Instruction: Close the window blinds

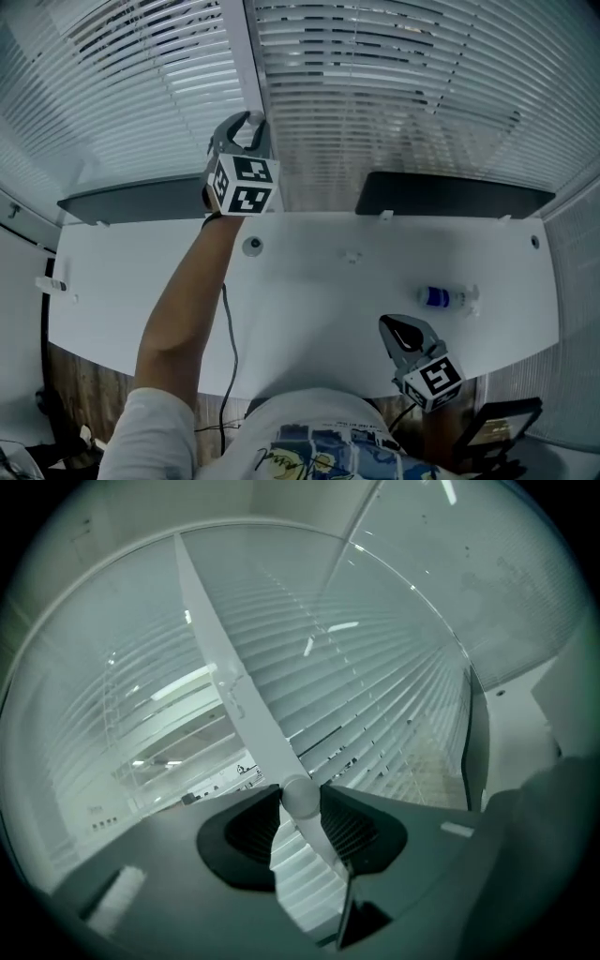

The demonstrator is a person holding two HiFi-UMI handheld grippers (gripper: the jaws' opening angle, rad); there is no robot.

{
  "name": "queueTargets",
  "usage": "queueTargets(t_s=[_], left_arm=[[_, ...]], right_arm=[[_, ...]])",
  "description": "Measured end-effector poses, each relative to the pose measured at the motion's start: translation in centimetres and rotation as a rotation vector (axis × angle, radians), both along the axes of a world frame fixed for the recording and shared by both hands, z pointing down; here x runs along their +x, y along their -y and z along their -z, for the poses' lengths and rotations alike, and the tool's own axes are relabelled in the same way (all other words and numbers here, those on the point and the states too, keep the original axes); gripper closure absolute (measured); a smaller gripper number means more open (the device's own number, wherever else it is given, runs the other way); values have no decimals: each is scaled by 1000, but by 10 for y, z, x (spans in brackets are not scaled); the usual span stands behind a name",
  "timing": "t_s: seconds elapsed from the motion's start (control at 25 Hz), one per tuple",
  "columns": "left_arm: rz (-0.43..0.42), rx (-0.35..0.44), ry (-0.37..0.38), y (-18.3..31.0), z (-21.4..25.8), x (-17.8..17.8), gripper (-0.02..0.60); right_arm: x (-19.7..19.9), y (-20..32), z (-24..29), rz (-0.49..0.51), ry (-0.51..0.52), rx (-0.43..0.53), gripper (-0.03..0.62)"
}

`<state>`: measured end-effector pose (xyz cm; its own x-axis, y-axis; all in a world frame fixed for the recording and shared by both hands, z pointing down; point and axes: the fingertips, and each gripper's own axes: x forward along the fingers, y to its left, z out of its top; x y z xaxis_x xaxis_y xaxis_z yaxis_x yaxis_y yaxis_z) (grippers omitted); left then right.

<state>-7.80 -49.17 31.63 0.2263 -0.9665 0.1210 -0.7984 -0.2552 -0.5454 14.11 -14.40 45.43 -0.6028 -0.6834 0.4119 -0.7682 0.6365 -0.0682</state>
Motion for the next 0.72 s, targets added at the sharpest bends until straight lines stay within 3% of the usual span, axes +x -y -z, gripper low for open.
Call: queueTargets(t_s=[0.16,0.48,0.72], left_arm=[[-37,7,164,-8,-8,3,403],[-121,71,599,-12,-19,8,357],[-146,80,827,-2,-24,3,356]], right_arm=[[1,0,-1,-2,5,7,591],[1,-2,-4,3,6,3,592],[2,-1,-3,-3,9,5,592]])
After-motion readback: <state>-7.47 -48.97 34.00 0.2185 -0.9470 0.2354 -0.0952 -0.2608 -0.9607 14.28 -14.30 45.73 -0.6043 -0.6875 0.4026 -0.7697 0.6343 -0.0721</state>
